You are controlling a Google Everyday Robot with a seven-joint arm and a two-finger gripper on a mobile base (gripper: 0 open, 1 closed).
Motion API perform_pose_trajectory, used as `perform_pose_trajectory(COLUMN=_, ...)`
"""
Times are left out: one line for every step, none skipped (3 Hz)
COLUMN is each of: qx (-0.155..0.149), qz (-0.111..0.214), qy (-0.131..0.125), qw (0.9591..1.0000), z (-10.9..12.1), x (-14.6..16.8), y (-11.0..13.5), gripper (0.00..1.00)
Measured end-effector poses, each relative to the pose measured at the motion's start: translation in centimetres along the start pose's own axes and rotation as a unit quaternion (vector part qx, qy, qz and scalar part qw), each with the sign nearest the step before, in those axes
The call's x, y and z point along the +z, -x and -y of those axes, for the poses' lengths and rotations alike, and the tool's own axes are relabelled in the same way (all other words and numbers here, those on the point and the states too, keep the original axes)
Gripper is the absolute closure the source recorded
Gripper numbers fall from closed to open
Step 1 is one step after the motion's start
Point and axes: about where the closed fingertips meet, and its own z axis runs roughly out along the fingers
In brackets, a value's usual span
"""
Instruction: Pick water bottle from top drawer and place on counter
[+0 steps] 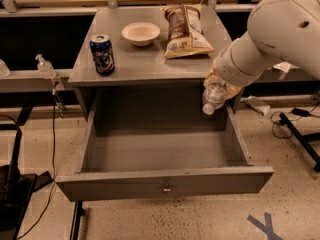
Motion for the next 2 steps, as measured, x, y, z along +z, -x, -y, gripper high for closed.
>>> perform_pose_trajectory(qx=0.005, qz=-0.003, qy=0.000, qw=1.0000, z=0.1, x=0.1, y=-0.3, gripper=1.00)
perform_pose_trajectory(qx=0.042, qz=-0.021, qy=0.000, qw=0.9989, z=0.4, x=0.6, y=-2.7, gripper=1.00)
